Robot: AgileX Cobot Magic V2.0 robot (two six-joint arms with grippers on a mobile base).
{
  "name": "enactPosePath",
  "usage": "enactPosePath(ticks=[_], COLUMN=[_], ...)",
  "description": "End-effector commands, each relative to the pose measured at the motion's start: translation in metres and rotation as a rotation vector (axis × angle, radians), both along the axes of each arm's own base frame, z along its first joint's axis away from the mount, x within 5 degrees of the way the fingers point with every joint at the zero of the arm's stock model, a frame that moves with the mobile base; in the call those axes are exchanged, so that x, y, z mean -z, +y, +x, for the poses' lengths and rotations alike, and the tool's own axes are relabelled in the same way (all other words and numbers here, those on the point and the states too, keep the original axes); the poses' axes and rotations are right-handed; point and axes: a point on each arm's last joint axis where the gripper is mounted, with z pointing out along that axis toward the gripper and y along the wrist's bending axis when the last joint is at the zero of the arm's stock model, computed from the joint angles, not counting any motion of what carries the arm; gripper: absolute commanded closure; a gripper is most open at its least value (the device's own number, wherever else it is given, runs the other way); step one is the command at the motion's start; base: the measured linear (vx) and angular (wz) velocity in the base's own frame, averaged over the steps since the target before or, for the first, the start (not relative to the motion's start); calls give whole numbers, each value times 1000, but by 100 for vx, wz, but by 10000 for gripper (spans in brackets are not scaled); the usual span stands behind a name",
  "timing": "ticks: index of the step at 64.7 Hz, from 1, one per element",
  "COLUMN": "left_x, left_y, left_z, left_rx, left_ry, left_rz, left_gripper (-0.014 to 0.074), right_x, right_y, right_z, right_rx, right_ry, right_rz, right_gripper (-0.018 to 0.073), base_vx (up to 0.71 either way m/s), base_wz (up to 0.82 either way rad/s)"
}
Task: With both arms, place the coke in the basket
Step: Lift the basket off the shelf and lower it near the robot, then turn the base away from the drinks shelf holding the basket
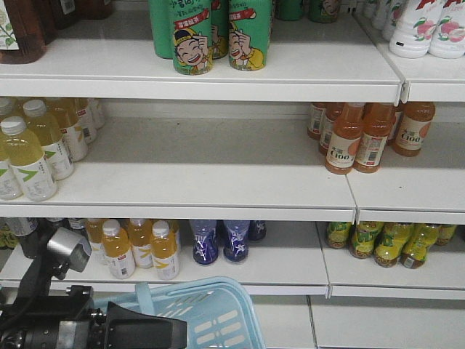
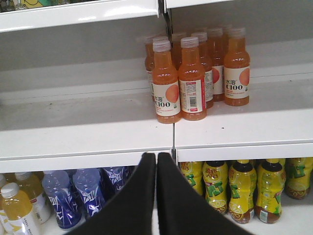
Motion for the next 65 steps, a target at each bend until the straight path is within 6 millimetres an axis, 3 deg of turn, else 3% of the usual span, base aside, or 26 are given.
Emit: enactPosePath(ticks=[1, 65], left_x=[-28, -26], left_y=[-3, -3], left_z=[-9, -10], left_rx=[105, 116], left_ry=[-42, -44], left_rz=[-224, -210], left_gripper=[604, 603], right_x=[-2, -3], right_y=[-1, -1], right_z=[0, 0], right_rx=[8, 8], right_ry=[-74, -76], right_rz=[-7, -7], right_gripper=[564, 564], base_vx=[0, 0], base_wz=[0, 0])
